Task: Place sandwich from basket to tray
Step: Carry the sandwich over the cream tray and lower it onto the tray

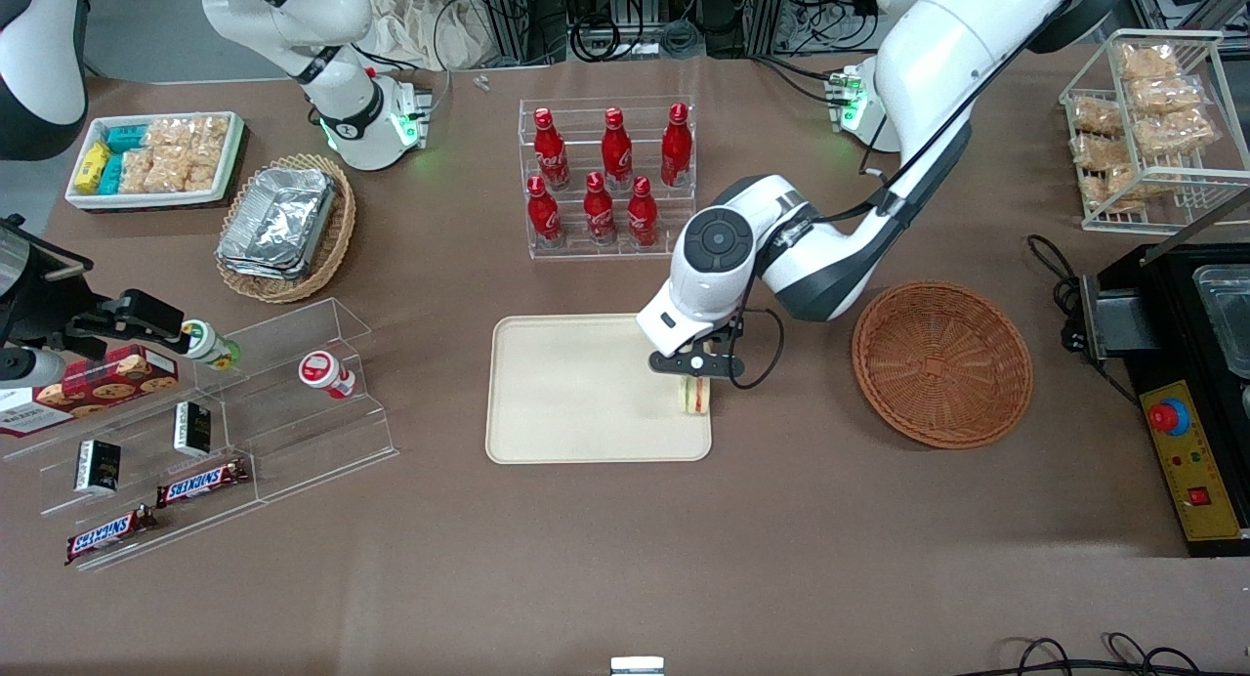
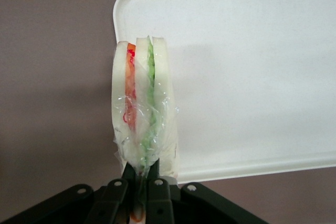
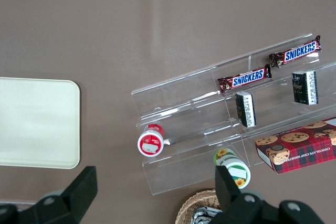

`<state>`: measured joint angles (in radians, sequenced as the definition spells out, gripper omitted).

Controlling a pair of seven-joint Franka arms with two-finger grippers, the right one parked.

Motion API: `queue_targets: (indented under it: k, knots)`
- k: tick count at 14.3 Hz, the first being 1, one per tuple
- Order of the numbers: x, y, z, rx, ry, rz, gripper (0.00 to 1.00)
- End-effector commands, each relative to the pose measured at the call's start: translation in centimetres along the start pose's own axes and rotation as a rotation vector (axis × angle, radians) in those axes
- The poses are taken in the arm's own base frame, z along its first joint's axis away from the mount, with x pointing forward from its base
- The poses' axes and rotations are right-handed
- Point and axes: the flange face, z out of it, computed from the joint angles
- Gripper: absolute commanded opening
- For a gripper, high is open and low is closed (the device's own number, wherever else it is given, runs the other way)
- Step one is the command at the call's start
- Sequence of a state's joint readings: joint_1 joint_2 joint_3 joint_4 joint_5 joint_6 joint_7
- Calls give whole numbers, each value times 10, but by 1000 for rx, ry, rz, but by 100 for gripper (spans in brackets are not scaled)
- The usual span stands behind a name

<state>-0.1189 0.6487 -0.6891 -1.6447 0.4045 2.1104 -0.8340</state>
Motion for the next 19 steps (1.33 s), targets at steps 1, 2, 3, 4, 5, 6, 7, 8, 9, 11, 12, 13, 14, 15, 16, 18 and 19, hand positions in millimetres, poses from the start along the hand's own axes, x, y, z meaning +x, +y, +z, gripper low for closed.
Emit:
queue_targets:
  k: [1,2,3,4,5,6,7,8,9,11,12,13,14,15,16,18,19]
  knots:
    - [3,14,18,12,27,-11,1]
    - [2,16,24,12,28,-4,1]
    - [3,16,30,5,22,-6,1]
    - [4,15,35,2,17,-7,2]
    - [4,15,37,1,17,-7,2]
    - [4,15,40,0,13,-6,3]
    - [3,16,42,0,10,-4,10]
    - [4,16,42,-3,9,-19,33]
    - [3,16,43,-1,8,-49,79]
    - [2,15,38,11,9,-94,100]
    - [4,9,31,30,3,-105,100]
    - [5,3,20,56,-2,-111,100]
    - [5,-3,8,82,-2,-112,100]
    - [6,-13,-5,109,-1,-122,100]
    - [6,-23,-18,133,-4,-125,100]
    - [5,-46,-44,143,-59,-121,100]
    - [5,-60,-57,132,-92,-106,100]
